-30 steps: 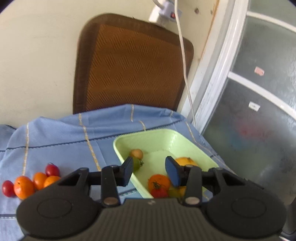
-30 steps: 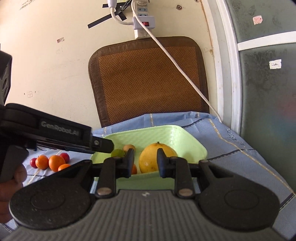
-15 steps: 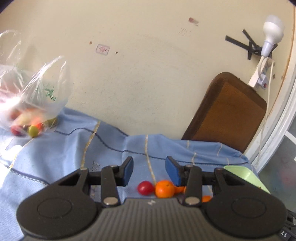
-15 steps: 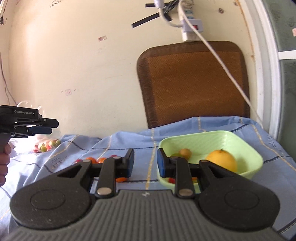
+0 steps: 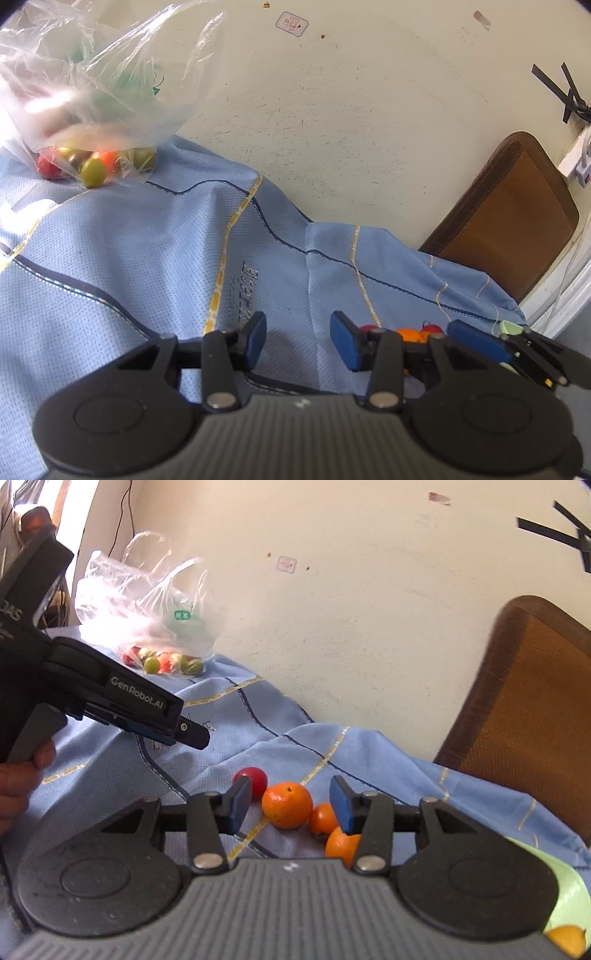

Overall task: Organize fruits
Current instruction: 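Withdraw both grippers from the basket back over the fruit pile, then grasp a red tomato with the left gripper while the right grasps a tangerine, then carry the tomato and tangerine into the green basket and open both grippers, then move both grippers back to the loose tangerines on the cloth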

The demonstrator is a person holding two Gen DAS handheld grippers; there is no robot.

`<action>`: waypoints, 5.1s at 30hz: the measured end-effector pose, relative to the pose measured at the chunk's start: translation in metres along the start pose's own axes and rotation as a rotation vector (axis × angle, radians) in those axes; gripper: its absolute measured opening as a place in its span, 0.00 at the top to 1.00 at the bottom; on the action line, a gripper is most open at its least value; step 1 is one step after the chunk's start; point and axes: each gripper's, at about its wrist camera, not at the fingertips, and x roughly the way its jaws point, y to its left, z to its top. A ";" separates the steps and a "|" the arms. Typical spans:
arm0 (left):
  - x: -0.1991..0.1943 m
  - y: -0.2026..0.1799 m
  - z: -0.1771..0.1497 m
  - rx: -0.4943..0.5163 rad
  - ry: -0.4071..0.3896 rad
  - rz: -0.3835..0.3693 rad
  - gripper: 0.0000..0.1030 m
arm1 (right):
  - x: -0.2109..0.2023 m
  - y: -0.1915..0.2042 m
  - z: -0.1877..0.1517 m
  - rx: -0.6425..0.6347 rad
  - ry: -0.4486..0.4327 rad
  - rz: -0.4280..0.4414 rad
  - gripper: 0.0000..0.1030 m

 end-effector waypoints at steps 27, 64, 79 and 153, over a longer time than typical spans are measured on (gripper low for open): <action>0.023 -0.090 -0.031 0.390 0.099 0.072 0.73 | -0.065 -0.036 -0.067 0.337 0.076 0.056 0.61; -0.045 -0.113 -0.103 0.471 0.088 -0.082 0.52 | -0.116 -0.034 -0.105 0.380 0.089 -0.023 0.47; -0.044 -0.122 -0.111 0.535 0.106 -0.096 0.72 | -0.116 -0.038 -0.106 0.416 0.085 -0.016 0.50; 0.022 -0.113 -0.024 0.258 0.127 -0.162 0.64 | -0.031 -0.063 -0.061 0.321 0.098 -0.094 0.49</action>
